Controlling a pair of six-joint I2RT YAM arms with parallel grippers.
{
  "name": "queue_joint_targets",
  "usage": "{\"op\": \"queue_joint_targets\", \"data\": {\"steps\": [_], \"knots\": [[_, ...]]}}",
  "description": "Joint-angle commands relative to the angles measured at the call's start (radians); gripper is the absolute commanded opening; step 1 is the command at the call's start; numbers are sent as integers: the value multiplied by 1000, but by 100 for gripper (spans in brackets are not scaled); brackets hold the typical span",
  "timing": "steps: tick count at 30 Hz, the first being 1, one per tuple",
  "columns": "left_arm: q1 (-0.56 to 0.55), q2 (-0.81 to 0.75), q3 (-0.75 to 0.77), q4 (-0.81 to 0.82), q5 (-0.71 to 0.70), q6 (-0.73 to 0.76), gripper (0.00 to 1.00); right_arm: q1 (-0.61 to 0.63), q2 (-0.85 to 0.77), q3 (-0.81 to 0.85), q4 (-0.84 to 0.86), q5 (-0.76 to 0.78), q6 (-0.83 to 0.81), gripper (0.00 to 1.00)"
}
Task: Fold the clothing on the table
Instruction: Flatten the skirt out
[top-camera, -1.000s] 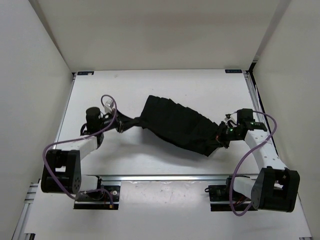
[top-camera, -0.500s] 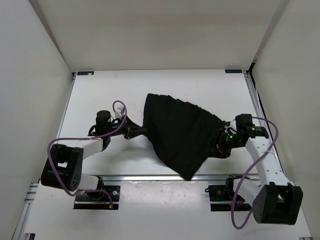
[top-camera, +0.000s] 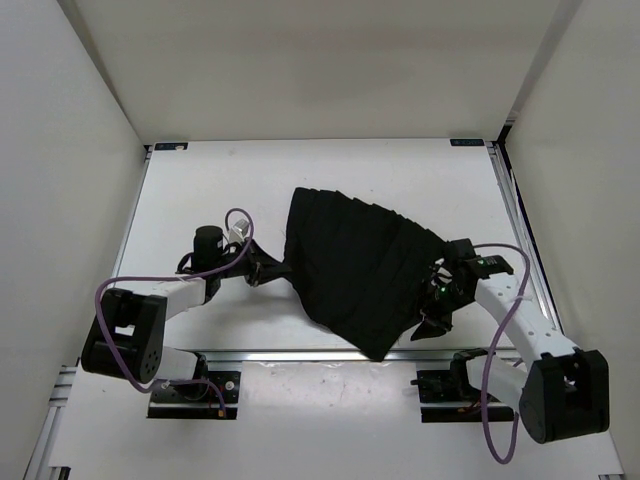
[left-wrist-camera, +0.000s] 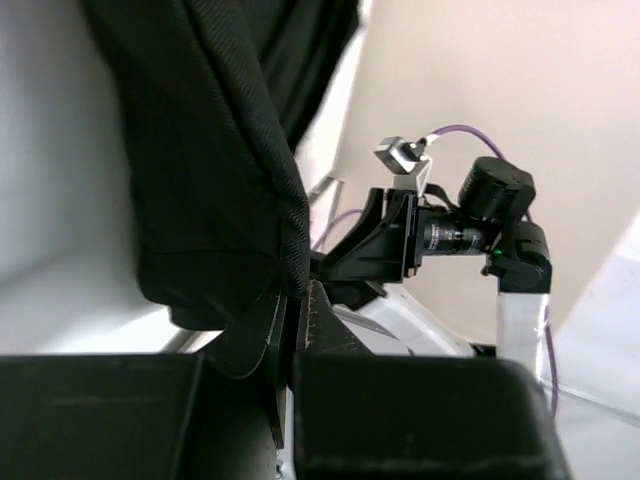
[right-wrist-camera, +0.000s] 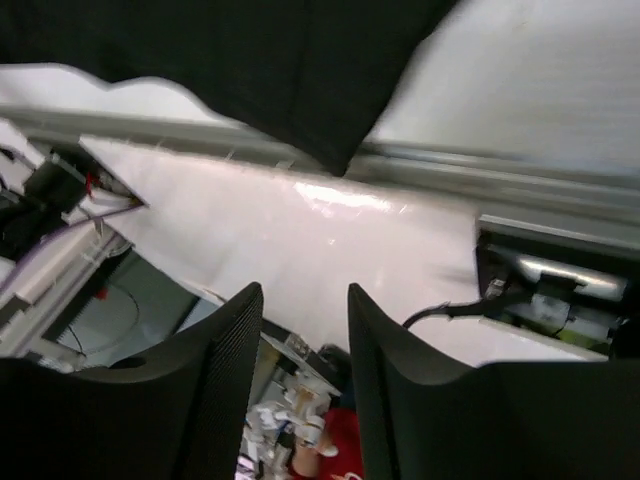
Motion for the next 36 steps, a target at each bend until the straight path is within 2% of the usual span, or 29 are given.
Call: {"op": "queue_joint_targets", "data": {"steps": [1,3,4,6,10,16,22,26,28,30,31,33,35,36], "knots": [[3,-22,-14,-180,-43,142,1,-56,38,-47,120,46,18,42],[0,-31,-17,-222,-55,174,0,-89,53,-72,187,84,37,36],[-7,-30,-28,-233,-51,186,0,-111,76,-84,239,99,55,19],[-15,-40,-49,-235,-48,183,0,-148,119,-101,322,121,61,6],[-23,-68,-83,-259,-52,193,0,-179,242,-62,405,187,35,0],[-40,-119,-132,-268,-48,191,0,-140,505,98,421,299,-8,0],[-30,-152,-158,-262,-52,185,1,-115,785,368,376,331,-61,0],[-7,-146,-167,-244,-68,174,0,-109,894,601,312,368,-83,0],[3,-136,-158,-227,-78,165,1,-107,902,711,277,406,-100,0],[25,-113,-138,-204,-83,160,1,-95,879,751,263,449,-133,0],[26,-105,-123,-198,-88,162,1,-89,838,746,269,466,-133,5],[43,-87,-105,-196,-83,163,1,-78,724,700,295,459,-163,31],[46,-74,-83,-198,-91,176,2,-92,647,619,303,408,-178,41],[48,-70,-78,-198,-97,171,2,-104,632,600,284,368,-170,42]]}}
